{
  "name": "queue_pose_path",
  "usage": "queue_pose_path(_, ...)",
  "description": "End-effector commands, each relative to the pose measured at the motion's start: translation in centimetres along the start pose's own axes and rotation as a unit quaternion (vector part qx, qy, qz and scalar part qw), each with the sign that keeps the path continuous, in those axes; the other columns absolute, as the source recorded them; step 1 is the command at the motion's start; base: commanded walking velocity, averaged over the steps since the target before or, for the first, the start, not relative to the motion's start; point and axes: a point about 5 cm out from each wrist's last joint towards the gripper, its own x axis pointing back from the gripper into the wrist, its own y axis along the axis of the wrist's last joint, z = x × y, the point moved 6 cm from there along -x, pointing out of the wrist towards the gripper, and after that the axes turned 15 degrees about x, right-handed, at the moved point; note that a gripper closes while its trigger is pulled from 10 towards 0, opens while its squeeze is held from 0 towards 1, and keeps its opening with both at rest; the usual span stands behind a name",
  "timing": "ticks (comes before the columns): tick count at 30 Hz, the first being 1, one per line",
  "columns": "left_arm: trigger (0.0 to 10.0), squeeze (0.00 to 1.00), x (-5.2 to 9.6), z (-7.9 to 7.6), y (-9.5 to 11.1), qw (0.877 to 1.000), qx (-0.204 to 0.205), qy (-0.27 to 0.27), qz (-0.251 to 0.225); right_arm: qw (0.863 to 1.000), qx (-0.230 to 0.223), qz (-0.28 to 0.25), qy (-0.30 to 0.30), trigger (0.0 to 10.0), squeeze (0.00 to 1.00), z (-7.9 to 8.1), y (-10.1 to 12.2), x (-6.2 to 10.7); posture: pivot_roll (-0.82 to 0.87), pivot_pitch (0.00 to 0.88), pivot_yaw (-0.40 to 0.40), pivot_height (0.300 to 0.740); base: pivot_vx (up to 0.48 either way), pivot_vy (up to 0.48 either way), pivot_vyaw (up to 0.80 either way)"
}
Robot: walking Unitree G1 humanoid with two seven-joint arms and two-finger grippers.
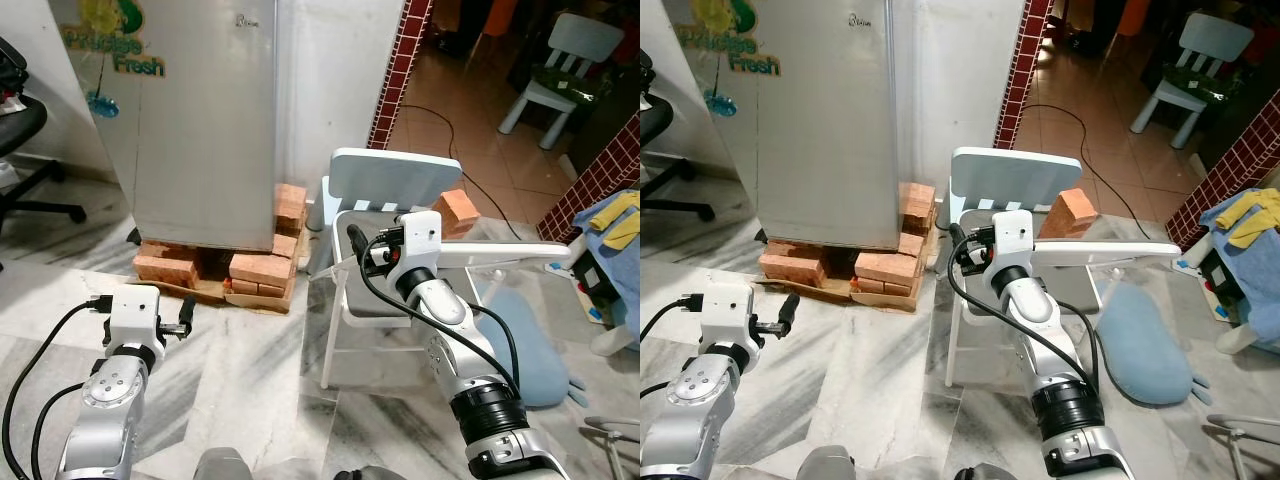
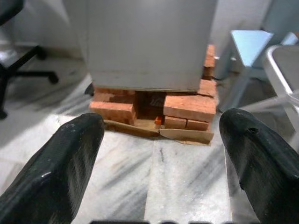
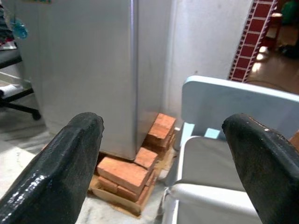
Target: Restocking fridge
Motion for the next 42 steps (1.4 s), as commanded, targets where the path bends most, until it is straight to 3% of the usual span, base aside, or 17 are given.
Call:
queue_pose_path(1,10.0,0.0,0.0,0.2,0.2,1.0,0.009,0.016,-0.011,1.0,0.008,-0.002,-0.015,10.0,0.0,-1.0,-0.1,0.1,0.22,0.027,-0.139,0.74,0.0,0.0,0.0)
queue_pose_path(8,10.0,0.0,0.4,-1.3,-0.8,1.0,0.004,0.006,-0.008,1.0,0.017,-0.007,-0.017,10.0,0.0,-1.4,0.1,-0.1,0.22,0.007,-0.173,0.74,0.0,0.0,0.0)
queue_pose_path(12,10.0,0.0,0.3,-1.1,-1.0,1.0,0.005,0.007,-0.004,0.999,0.016,-0.012,-0.025,10.0,0.0,-1.6,0.4,-0.3,0.22,0.003,-0.162,0.74,0.0,0.0,0.0)
queue_pose_path(14,10.0,0.0,0.1,-1.1,-0.2,0.999,-0.028,-0.002,-0.017,0.999,0.013,-0.014,-0.044,10.0,0.0,-2.1,0.5,-0.4,0.23,0.003,-0.16,0.74,0.0,0.0,0.0)
queue_pose_path(17,10.0,0.0,0.1,-0.8,0.2,0.999,-0.033,0.001,-0.024,0.999,0.013,-0.013,-0.05,10.0,0.0,-2.3,0.3,-0.2,0.23,0.004,-0.167,0.74,0.0,0.0,0.0)
queue_pose_path(24,10.0,0.0,0.8,-0.3,0.6,0.998,-0.058,0.016,-0.031,0.999,0.022,-0.013,-0.045,10.0,0.0,-2.5,0.3,-0.3,0.27,0.071,-0.206,0.74,0.0,0.0,0.0)
queue_pose_path(31,10.0,0.0,1.6,-1.1,0.8,0.996,-0.056,0.045,-0.055,0.999,0.041,-0.01,-0.014,10.0,0.0,-2.5,0.4,-0.6,0.3,0.113,-0.325,0.74,0.0,0.0,0.0)
queue_pose_path(42,10.0,0.0,2.6,-1.2,0.5,0.992,-0.057,0.089,-0.064,0.998,0.049,-0.023,0.009,10.0,0.0,-2.0,1.6,-1.9,0.33,0.132,-0.387,0.74,0.0,0.0,0.0)
